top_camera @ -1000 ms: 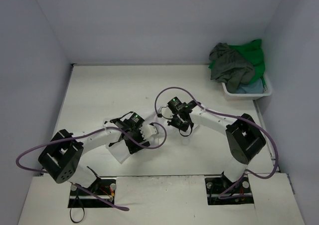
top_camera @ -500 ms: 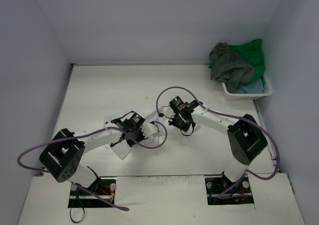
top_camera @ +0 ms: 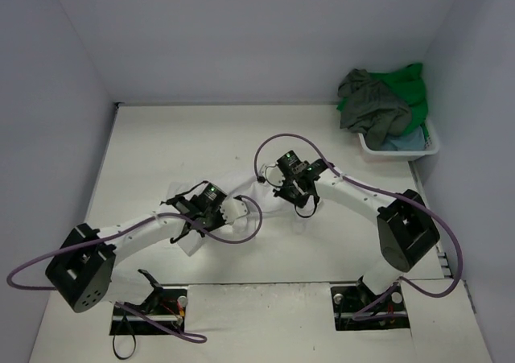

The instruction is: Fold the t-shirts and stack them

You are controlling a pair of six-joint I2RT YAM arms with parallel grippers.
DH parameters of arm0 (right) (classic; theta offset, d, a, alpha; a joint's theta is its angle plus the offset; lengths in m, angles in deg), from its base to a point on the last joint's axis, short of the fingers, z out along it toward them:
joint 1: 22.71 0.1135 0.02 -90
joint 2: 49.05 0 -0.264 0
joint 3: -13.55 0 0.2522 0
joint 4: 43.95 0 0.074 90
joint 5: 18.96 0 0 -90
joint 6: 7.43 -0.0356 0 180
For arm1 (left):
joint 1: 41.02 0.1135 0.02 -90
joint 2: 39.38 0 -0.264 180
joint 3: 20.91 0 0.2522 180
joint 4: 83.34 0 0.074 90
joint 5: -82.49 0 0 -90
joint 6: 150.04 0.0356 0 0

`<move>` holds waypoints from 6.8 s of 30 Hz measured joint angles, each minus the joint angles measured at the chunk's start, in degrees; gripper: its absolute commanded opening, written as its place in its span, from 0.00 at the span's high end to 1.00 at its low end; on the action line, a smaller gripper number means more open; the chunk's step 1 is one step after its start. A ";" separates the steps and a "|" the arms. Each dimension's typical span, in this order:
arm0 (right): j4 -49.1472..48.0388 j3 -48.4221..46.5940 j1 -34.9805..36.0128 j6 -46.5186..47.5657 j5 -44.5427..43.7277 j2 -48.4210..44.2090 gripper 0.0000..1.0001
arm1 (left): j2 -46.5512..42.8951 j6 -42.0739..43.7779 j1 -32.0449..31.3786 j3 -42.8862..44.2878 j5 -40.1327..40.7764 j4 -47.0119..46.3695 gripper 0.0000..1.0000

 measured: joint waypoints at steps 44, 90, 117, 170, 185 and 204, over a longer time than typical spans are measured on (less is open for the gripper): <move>0.15 0.90 0.04 -0.44 2.49 -1.01 1.00 | -12.70 1.84 2.89 2.32 6.93 6.29 1.00; -0.15 -16.61 -0.85 2.10 1.01 -37.77 1.00 | -17.33 1.16 18.10 59.89 -18.49 31.74 0.94; 2.97 -19.96 -6.47 0.48 5.57 -37.70 1.00 | -16.06 -6.62 19.69 23.30 -36.30 17.90 0.69; 2.36 -17.07 -9.44 2.14 -0.76 -38.80 1.00 | 33.22 -5.70 -12.74 45.33 -26.36 3.30 0.45; 2.01 -16.52 -9.44 2.14 -0.76 -39.21 1.00 | 35.71 -5.66 -12.74 44.68 -26.32 3.06 0.45; 1.53 -14.69 -9.44 2.12 -0.76 -40.41 1.00 | 36.57 -5.03 -12.74 44.68 -25.29 3.19 0.54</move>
